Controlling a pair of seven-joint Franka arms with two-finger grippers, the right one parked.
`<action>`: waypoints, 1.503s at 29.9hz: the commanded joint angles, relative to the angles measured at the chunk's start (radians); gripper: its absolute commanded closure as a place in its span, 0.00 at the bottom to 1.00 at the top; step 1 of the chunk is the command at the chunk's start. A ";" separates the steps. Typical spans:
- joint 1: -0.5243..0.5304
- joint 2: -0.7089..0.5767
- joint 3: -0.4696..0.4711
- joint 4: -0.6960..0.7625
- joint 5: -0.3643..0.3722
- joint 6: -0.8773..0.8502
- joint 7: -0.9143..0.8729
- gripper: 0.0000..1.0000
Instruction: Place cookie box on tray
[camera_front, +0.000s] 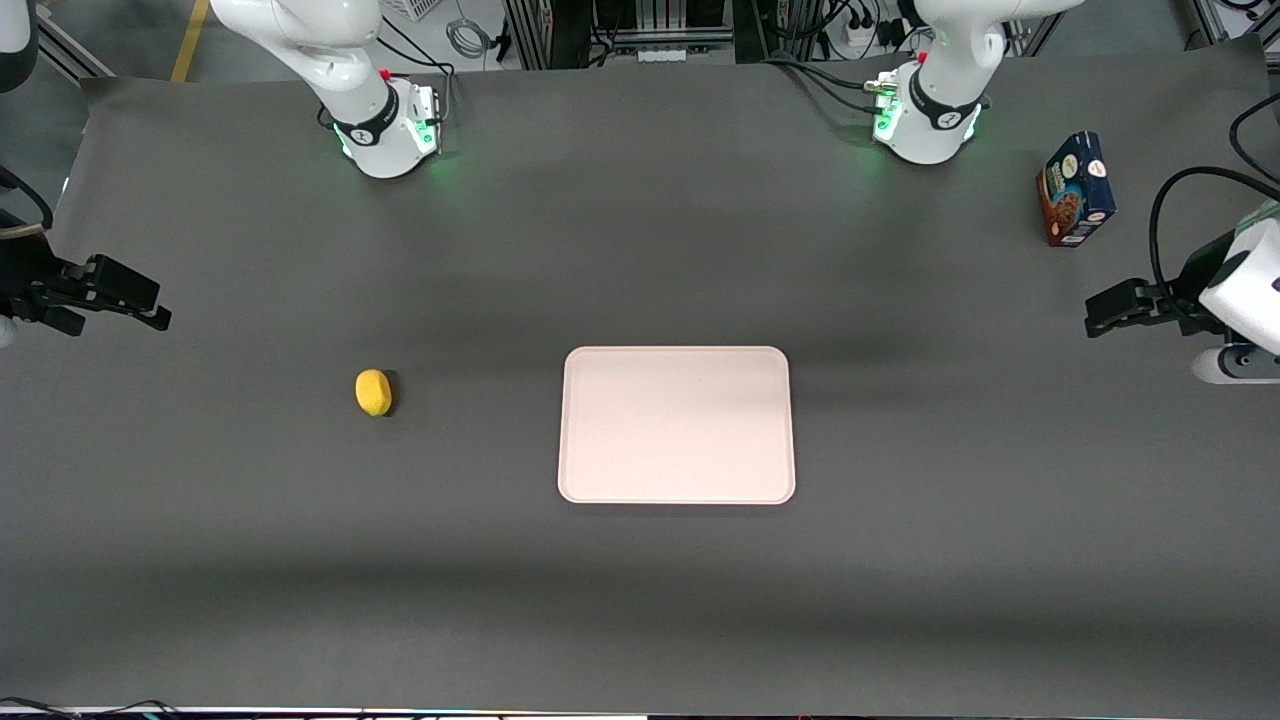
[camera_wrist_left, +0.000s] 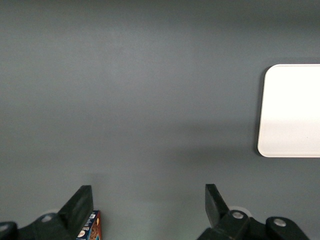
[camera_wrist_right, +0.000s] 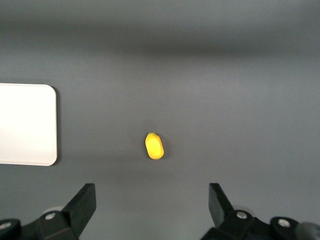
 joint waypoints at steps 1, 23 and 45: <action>-0.006 0.004 0.003 0.013 -0.010 0.002 0.003 0.00; 0.007 -0.002 0.006 0.015 -0.011 -0.032 0.030 0.00; 0.007 -0.006 0.008 0.018 -0.028 -0.047 0.029 0.00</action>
